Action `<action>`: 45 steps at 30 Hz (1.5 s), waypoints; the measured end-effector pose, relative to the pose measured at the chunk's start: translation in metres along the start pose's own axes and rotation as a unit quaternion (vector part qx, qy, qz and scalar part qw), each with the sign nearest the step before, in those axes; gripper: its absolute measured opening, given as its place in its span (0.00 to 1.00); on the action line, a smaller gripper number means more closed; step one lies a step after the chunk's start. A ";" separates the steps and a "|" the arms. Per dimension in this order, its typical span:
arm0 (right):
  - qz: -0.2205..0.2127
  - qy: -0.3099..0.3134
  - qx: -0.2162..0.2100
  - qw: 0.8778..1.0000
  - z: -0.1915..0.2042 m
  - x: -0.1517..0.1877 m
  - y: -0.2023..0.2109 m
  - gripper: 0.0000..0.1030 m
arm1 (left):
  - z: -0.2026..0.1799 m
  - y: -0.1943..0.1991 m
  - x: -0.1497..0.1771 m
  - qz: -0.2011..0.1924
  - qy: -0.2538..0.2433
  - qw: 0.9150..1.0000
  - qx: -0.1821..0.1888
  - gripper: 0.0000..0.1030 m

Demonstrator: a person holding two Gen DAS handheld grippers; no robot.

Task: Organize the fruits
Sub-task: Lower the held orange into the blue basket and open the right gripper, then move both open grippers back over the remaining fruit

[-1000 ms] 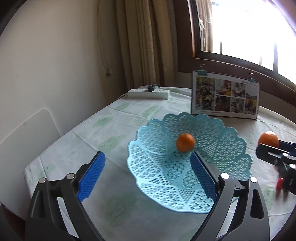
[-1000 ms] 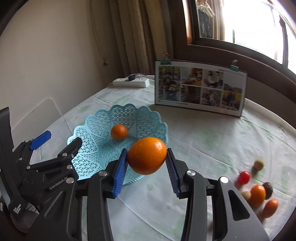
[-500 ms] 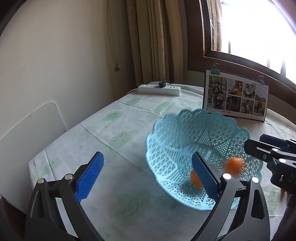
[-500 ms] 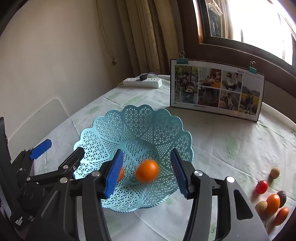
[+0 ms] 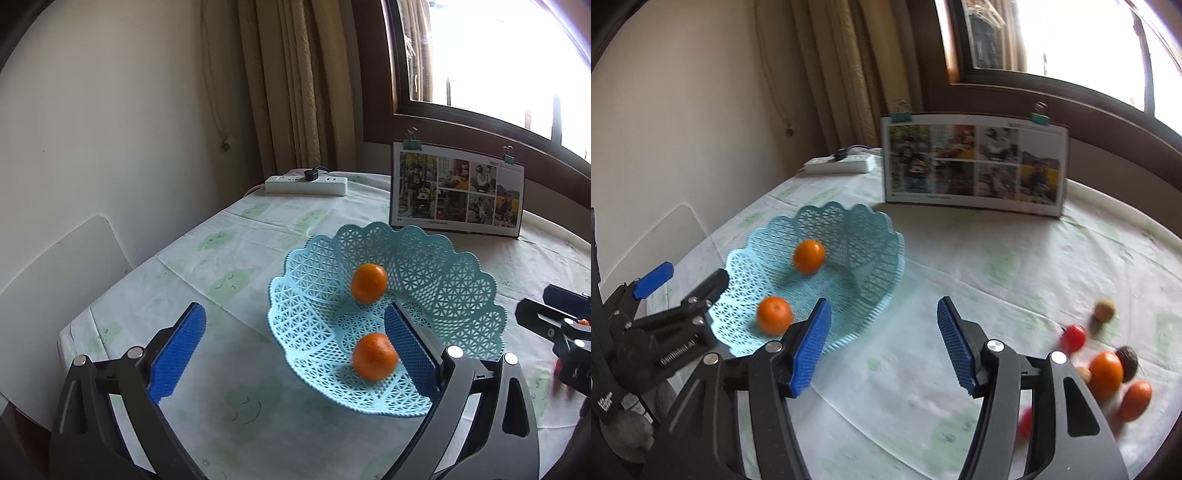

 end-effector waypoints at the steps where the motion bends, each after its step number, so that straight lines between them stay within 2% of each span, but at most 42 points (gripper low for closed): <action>1: -0.001 -0.007 0.006 1.000 -0.007 0.002 0.003 0.59 | -0.002 0.001 0.000 -0.001 -0.002 1.000 0.001 0.96; 9: -0.017 -0.038 0.049 0.998 -0.056 0.018 0.030 0.67 | -0.033 0.017 -0.001 -0.010 -0.030 0.999 0.018 0.96; 19: -0.025 -0.090 0.105 0.990 -0.130 0.049 0.067 0.67 | -0.084 0.036 -0.001 -0.023 -0.078 0.996 0.045 0.96; 28: -0.014 -0.140 0.159 0.977 -0.197 0.090 0.097 0.67 | -0.130 0.052 0.010 -0.021 -0.109 0.990 0.085 0.97; 35: 0.006 -0.133 0.163 0.978 -0.213 0.099 0.092 0.66 | -0.164 0.061 0.021 -0.014 -0.130 0.985 0.115 0.97; 43: 0.035 -0.134 0.136 0.981 -0.215 0.094 0.066 0.54 | -0.175 0.061 0.028 0.000 -0.137 0.983 0.126 0.97; 45: 0.043 -0.131 0.134 0.981 -0.215 0.093 0.059 0.48 | -0.177 0.059 0.030 0.005 -0.136 0.982 0.129 0.97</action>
Point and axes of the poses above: each gripper's, at about its wrist camera, not at the fingertips, and y roughly against the way its jaws point, z to its left, x to its underside, the point moved 6 cm from there along -y, roughly the way its jaws point, and after that the axes turned 1 degree about -x, right-handed, at the moved point
